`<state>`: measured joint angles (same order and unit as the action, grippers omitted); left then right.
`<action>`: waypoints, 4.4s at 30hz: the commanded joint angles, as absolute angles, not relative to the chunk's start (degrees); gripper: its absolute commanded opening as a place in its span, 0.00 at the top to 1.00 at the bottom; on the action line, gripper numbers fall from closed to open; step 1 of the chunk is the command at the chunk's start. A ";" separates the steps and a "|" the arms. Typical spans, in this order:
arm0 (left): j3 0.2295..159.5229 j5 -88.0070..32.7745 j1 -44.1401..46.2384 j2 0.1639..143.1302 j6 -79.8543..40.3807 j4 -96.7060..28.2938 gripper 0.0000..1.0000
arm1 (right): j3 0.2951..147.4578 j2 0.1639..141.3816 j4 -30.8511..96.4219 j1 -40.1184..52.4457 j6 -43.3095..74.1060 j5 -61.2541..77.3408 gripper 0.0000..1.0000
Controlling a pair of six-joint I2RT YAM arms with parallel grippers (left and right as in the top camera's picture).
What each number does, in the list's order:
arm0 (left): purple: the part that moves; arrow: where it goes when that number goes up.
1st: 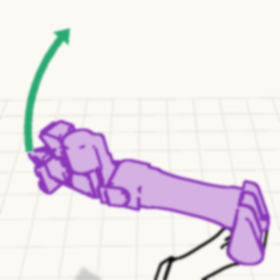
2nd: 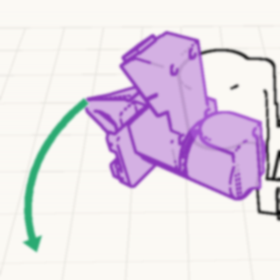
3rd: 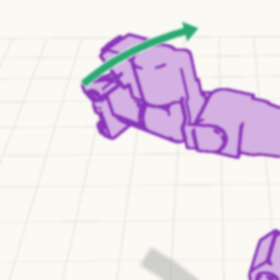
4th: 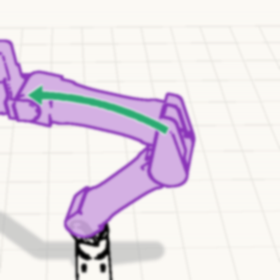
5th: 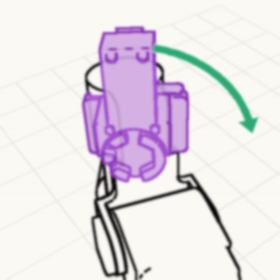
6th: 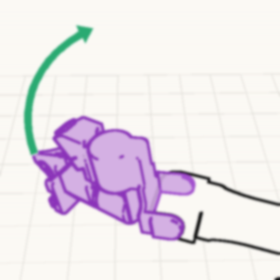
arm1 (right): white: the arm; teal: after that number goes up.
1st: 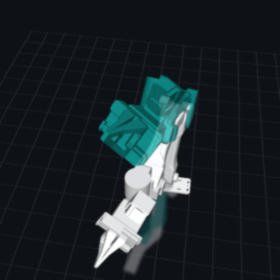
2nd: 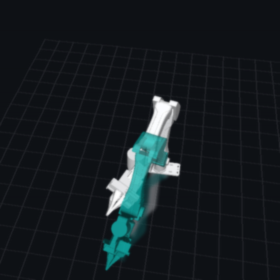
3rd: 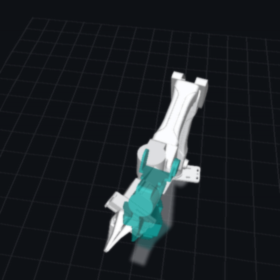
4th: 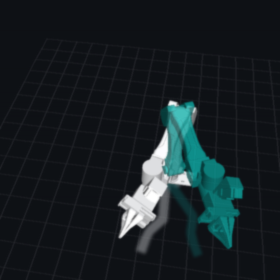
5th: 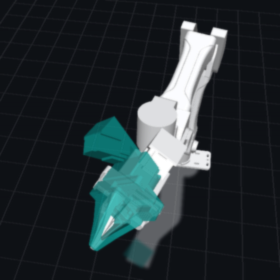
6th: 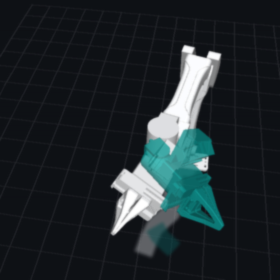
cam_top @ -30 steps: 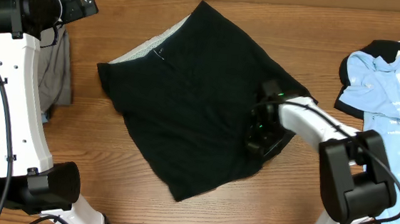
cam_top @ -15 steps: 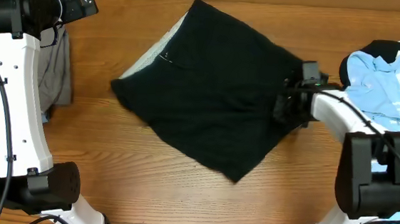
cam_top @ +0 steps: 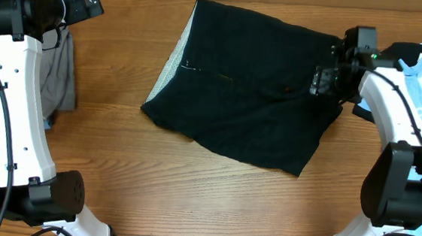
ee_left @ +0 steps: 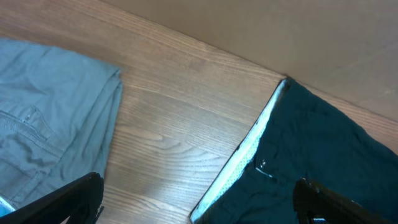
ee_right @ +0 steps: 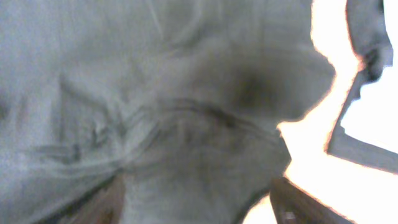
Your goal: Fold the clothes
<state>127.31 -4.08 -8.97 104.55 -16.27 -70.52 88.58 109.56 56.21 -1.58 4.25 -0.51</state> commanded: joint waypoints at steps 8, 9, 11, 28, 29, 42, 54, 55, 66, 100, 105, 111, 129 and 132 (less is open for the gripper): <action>127.24 -4.08 -8.97 104.71 -15.22 -70.52 0.00 | 97.67 109.19 85.34 -0.40 10.31 17.69 0.62; 127.24 -4.08 -8.97 104.71 -15.22 -70.52 0.00 | 96.27 109.19 85.23 0.27 10.66 19.38 0.96; 127.24 -4.08 -8.97 104.71 -15.22 -70.52 0.00 | 93.65 109.19 85.21 1.69 12.82 19.59 0.96; 127.24 -4.05 -8.97 104.71 -15.22 -70.52 0.00 | 60.75 109.19 61.67 8.03 25.78 8.75 0.96; 127.24 -4.05 -8.97 104.71 -15.22 -70.52 0.00 | 59.94 109.19 62.30 8.03 25.85 7.46 0.96; 127.24 -4.08 -8.97 104.71 -15.22 -70.52 0.00 | 65.19 107.07 68.82 6.90 20.91 5.98 0.96; 127.24 -4.05 -8.97 104.71 -15.22 -70.52 0.00 | 87.46 87.68 81.73 -8.49 20.53 -3.18 0.00; 127.24 -4.05 -8.97 104.71 -15.22 -70.52 0.00 | 87.46 87.42 81.69 -10.28 20.53 -3.18 0.00; 127.24 -4.08 -8.97 104.71 -15.22 -70.52 0.00 | 87.42 88.14 79.24 -18.20 20.53 -3.14 0.00; 113.36 -26.65 5.28 127.50 12.19 -68.25 0.31 | 87.42 88.14 78.11 -18.39 20.56 -3.14 0.00; 113.36 -32.01 5.41 134.61 10.96 -63.61 0.29 | 87.42 88.14 78.08 -18.39 20.53 -3.14 0.00; 113.36 -33.28 6.57 135.66 9.96 -56.42 0.23 | 87.42 88.14 78.08 -18.39 20.53 -3.14 0.00; 113.34 -19.90 10.48 135.68 0.03 -49.41 0.27 | 87.42 88.14 78.08 -18.39 20.53 -3.11 0.00; 113.21 -19.90 10.48 135.68 -2.70 -49.17 0.27 | 87.42 88.14 78.08 -18.39 20.53 -3.14 0.00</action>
